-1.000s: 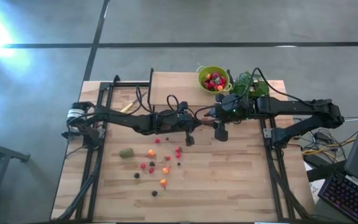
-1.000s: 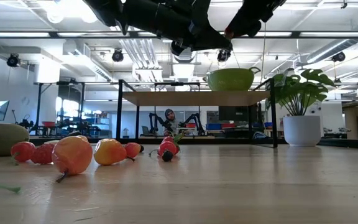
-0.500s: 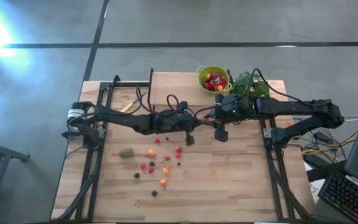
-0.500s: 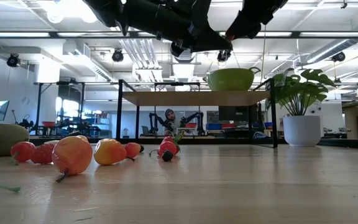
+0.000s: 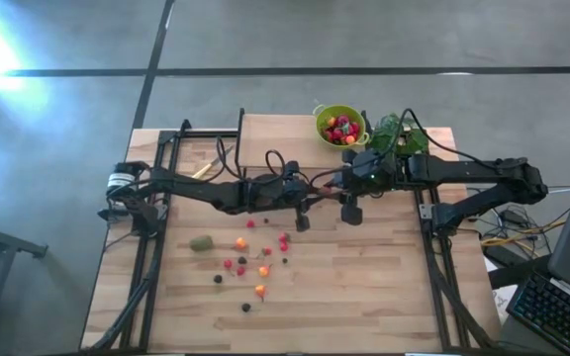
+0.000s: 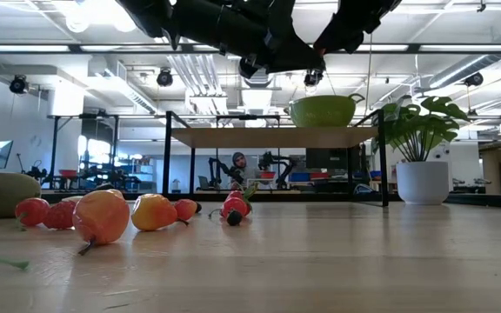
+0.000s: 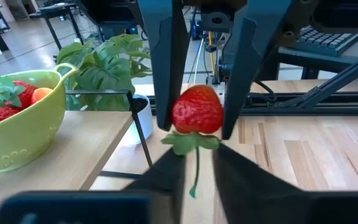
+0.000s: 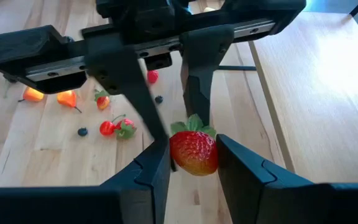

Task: Build produce basket
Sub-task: Put the strawberry into the green basket

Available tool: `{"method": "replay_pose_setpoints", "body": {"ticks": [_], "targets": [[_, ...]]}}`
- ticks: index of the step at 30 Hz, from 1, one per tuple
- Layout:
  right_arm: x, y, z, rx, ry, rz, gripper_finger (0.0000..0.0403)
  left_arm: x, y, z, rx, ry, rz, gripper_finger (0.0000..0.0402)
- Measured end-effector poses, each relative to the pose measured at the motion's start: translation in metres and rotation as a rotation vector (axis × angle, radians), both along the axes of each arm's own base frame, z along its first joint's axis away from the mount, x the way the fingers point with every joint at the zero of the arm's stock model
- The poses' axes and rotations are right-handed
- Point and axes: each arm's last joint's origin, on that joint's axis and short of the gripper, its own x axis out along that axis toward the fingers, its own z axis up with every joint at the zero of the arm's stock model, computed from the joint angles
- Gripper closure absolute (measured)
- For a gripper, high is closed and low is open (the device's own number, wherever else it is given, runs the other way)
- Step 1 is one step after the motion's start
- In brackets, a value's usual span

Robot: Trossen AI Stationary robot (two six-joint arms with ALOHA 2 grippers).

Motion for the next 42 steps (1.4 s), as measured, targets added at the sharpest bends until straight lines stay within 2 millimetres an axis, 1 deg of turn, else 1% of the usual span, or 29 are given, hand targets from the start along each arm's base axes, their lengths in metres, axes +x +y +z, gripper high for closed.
{"method": "replay_pose_setpoints", "body": {"ticks": [3, 7, 10, 12, 17, 20, 23, 27, 30, 34, 38, 42], "targets": [[0.0, 0.0, 0.002, -0.001, -0.005, 0.0, 0.0299, 0.0, 0.0, 0.0, -0.004, 0.005, 0.0, 0.0261], [0.0, -0.001, 0.004, 0.0, -0.004, -0.002, 0.0294, -0.001, 0.0, -0.004, -0.008, 0.036, 0.001, 0.0191], [-0.003, -0.001, 0.009, 0.001, 0.023, -0.005, 0.029, -0.001, 0.0, -0.005, 0.002, 0.056, 0.001, 0.0157], [-0.004, -0.002, 0.014, 0.001, 0.032, -0.01, 0.0292, -0.001, 0.0, -0.006, 0.003, 0.061, 0.001, 0.0145], [-0.009, -0.012, 0.035, -0.029, 0.022, -0.046, 0.0304, -0.001, 0.0, -0.006, 0.0, 0.065, 0.001, 0.0139], [-0.012, -0.025, 0.047, -0.082, 0.005, -0.118, 0.0306, -0.001, 0.0, -0.007, -0.005, 0.071, 0.002, 0.014], [-0.017, -0.042, 0.054, -0.118, -0.003, -0.188, 0.0305, -0.001, 0.0, -0.007, -0.015, 0.07, 0.004, 0.014], [-0.026, -0.071, 0.053, -0.118, 0.014, -0.307, 0.0302, -0.002, 0.0, -0.008, -0.03, 0.072, 0.007, 0.0142], [-0.037, -0.092, 0.047, -0.106, 0.054, -0.397, 0.0306, -0.003, 0.0, -0.011, -0.031, 0.081, 0.007, 0.0142], [-0.05, -0.115, 0.045, -0.097, 0.075, -0.503, 0.031, -0.003, 0.0, -0.012, -0.032, 0.083, 0.007, 0.0142], [-0.06, -0.129, 0.044, -0.091, 0.082, -0.573, 0.0303, -0.003, 0.0, -0.012, -0.032, 0.082, 0.007, 0.0142], [-0.064, -0.132, 0.042, -0.08, 0.098, -0.592, 0.0301, -0.003, 0.0, -0.011, -0.033, 0.08, 0.007, 0.0142]]}}
